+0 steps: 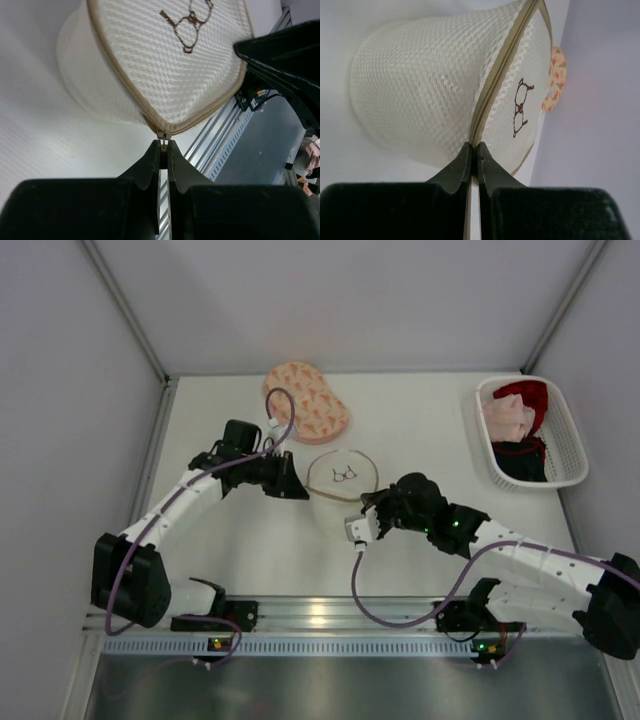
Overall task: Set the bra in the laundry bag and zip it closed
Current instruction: Zip the zipper on the laundry bag.
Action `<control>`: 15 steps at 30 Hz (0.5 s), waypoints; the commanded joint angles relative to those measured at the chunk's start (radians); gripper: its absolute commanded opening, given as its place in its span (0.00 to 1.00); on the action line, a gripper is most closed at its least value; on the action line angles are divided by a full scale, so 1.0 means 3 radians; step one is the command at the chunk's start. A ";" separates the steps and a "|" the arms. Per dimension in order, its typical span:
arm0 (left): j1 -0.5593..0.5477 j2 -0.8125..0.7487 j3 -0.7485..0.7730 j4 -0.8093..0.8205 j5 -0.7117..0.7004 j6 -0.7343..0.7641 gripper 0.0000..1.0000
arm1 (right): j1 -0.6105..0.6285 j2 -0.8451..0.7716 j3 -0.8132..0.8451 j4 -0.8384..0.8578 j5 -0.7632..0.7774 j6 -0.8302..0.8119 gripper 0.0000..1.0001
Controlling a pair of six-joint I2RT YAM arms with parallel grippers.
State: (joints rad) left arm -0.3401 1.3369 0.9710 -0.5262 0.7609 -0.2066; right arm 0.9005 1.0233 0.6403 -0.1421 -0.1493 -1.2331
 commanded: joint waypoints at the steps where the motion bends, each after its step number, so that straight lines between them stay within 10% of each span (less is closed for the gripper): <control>1: 0.0024 -0.0176 -0.0066 0.0143 0.0138 0.0075 0.00 | -0.0311 0.0218 0.0253 0.0167 -0.0070 -0.0190 0.02; 15: -0.0415 -0.0156 -0.0143 0.0154 0.0164 -0.0063 0.00 | -0.0568 0.0220 0.0979 -0.0819 -0.0514 0.0249 0.68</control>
State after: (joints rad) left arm -0.4393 1.3052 0.9306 -0.5064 0.7956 -0.2153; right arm 0.7364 1.1492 0.8772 -0.2924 -0.2062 -1.2278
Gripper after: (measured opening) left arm 0.078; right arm 0.664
